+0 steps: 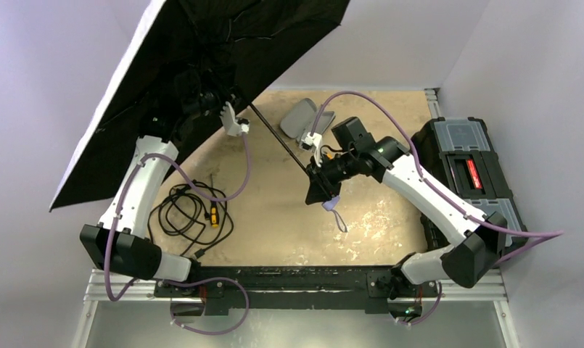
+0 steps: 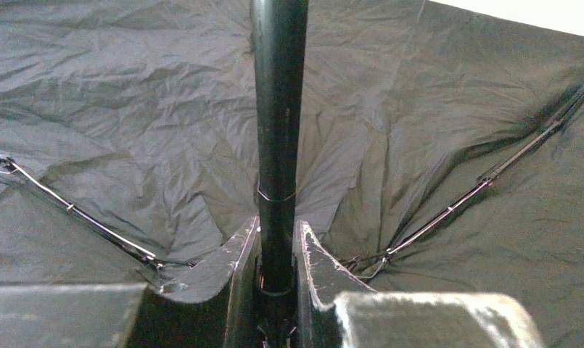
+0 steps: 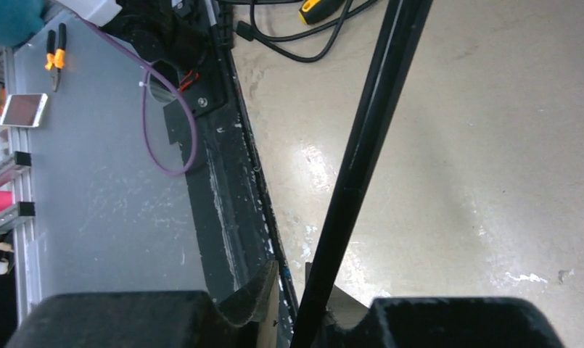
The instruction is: Open the umbrella
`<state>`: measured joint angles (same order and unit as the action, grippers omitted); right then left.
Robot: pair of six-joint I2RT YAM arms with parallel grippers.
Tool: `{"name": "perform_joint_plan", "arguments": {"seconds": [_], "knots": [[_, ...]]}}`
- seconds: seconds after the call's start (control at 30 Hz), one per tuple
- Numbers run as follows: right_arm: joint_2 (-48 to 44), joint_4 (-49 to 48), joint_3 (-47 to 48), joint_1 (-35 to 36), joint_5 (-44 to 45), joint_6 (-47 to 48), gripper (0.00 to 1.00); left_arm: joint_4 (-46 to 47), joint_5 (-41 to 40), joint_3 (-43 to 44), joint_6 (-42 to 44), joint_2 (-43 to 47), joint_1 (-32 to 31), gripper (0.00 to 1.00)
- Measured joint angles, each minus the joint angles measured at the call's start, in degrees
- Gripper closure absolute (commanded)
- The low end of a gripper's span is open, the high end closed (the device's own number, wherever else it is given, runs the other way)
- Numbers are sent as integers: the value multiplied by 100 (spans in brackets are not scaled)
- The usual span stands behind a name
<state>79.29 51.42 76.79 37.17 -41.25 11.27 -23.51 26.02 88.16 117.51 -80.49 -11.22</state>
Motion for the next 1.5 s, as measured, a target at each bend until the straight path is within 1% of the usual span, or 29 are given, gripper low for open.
{"name": "perform_joint_plan", "arguments": {"seconds": [0.03,0.07,0.17,0.3,0.47,0.63,0.87,0.97,1.27,1.5], "knots": [[-2,-22,-42,0,22,13,98,11,44,0,0,-20,0,100],[-2,-28,-79,-2,81,-24,100,24,72,0,0,-39,2,100],[7,0,-175,-109,348,-210,100,28,140,0,2,-74,9,100],[7,90,-195,-149,560,-59,100,61,166,0,2,-225,52,100],[11,81,-201,-192,822,31,100,374,188,120,4,-612,92,97],[9,-280,-234,-251,1095,26,100,568,208,645,4,-1172,107,96],[-31,-837,-306,-291,1436,-52,100,452,455,1698,7,-1926,179,96],[-31,-1058,-306,-291,1508,-85,100,256,529,2109,7,-2151,229,96],[-83,-1624,-304,-291,1655,-79,100,-446,662,2911,7,-2500,514,96],[-116,-1989,-275,-291,1801,-26,100,-894,743,3580,7,-2844,658,94]]}}
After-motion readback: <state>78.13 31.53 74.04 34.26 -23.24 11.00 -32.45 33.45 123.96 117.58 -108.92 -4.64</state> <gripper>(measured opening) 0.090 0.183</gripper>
